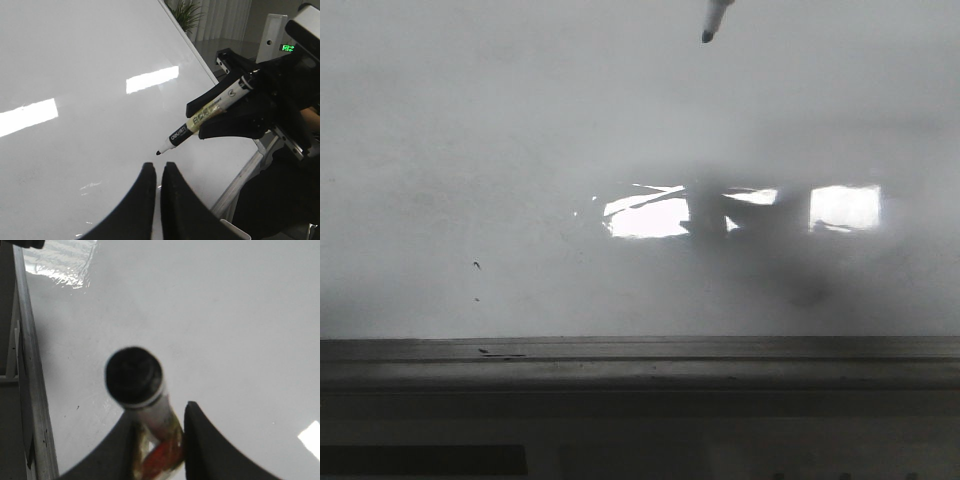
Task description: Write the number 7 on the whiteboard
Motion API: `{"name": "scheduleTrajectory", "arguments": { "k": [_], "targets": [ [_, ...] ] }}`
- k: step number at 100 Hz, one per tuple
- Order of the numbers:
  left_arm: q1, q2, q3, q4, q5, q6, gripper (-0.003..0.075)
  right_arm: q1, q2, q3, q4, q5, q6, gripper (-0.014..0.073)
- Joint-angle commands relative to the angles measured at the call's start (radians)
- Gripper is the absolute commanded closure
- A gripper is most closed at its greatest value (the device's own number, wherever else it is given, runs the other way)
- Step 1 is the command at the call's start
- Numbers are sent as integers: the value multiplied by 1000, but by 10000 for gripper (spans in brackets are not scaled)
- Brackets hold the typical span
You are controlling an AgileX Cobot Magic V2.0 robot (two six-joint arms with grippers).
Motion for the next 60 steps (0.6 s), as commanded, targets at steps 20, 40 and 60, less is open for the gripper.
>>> {"name": "scheduleTrajectory", "arguments": {
  "k": [20, 40, 60],
  "targets": [
    [-7, 1, -26, -20, 23, -10, 741, -1, 29, -51, 58, -46, -25, 644],
    [-7, 1, -22, -20, 23, -10, 741, -1, 45, -107, 105, -18, -25, 644],
    [-7, 1, -6, -20, 21, -10, 741, -1, 56, -119, 106, 31, -26, 644]
  ]
}}
